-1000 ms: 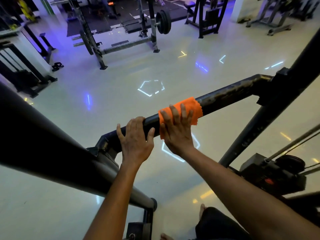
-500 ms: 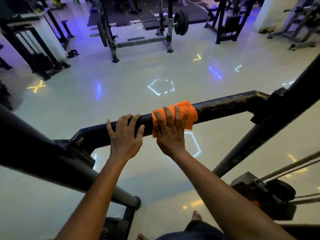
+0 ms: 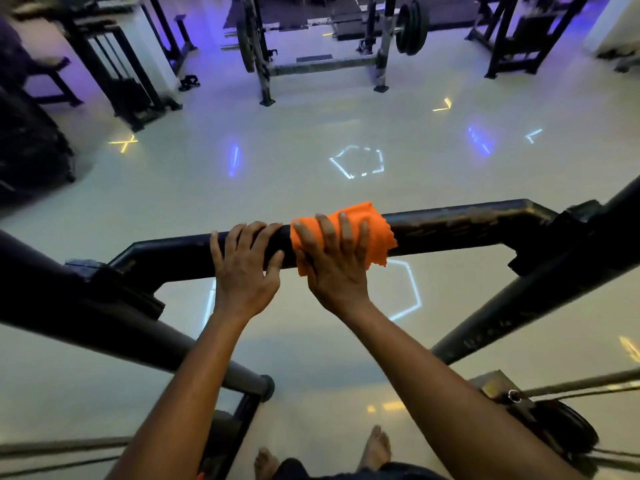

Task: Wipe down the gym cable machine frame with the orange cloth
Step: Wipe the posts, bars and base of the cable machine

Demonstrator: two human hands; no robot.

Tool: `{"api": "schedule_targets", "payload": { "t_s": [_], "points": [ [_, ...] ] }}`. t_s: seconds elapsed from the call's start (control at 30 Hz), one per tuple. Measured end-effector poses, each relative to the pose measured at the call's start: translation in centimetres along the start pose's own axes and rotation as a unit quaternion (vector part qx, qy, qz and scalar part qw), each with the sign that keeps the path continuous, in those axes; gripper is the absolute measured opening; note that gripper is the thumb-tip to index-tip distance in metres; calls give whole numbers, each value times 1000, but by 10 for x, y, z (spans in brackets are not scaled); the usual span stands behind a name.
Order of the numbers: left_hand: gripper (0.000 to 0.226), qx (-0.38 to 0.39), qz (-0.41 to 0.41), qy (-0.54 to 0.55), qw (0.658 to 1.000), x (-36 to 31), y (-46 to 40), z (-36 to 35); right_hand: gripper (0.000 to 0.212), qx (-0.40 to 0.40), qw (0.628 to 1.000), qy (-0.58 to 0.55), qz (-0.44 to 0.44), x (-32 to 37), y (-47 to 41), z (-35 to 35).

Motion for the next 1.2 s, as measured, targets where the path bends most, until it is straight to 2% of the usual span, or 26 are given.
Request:
{"api": "schedule_targets", "payload": {
  "t_s": [0.1, 0.2, 0.3, 0.4, 0.53, 0.63, 0.7, 0.77, 0.83, 0.9, 1.0, 1.07, 1.13, 1.2],
  "points": [
    [52, -2, 6, 4, 1000, -2, 2, 1, 50, -24, 999, 22, 31, -41, 4, 18],
    [52, 1, 14, 5, 1000, -5, 2, 1, 48, -39, 999, 14, -30, -53, 10, 24],
    [53, 8, 15, -12, 1000, -5, 2, 0, 48, -29, 995, -13, -92, -14, 6, 6],
    [54, 3, -15, -25, 1000, -5, 4, 0, 51, 5, 998, -20, -60, 8, 4, -2],
    [53, -6, -41, -14, 999, -1, 2, -3, 51, -18, 999, 35, 20, -39, 5, 20],
    [52, -5, -51, 7, 999, 1, 2, -2, 51, -30, 997, 49, -43, -50, 13, 24],
    [49, 7, -74, 8, 997, 8, 1, 2, 50, -38, 992, 21, -116, -22, 14, 10],
    [50, 26, -89, -4, 996, 18, -2, 8, 50, -32, 989, -13, -144, 21, 11, -6],
    [50, 43, -95, -6, 995, 28, -6, 12, 50, -17, 990, -28, -136, 55, 8, -20],
    [50, 57, -109, -2, 992, 34, -8, 13, 51, -15, 993, -20, -114, 57, 8, -25],
    [50, 60, -127, 6, 990, 40, -12, 13, 56, -42, 998, 43, -14, 13, 11, -16],
    [51, 58, -132, 13, 989, 42, -13, 13, 60, -51, 996, 73, 11, -17, 12, -6],
    [51, 55, -134, 21, 989, 44, -14, 11, 59, -62, 996, 53, -36, -17, 14, -5],
    [50, 52, -135, 29, 989, 46, -14, 9, 55, -76, 990, 14, -121, 16, 16, -17]
  ]
}}
Point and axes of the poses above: each hand's wrist, its own y-axis away from the middle knuckle, its own z-axis out of the back of the hand, x = y × z, the point moved 3 cm from there along -y, towards the middle knuckle, and after that the axes turned 2 degrees about -z, right-handed, at the moved point
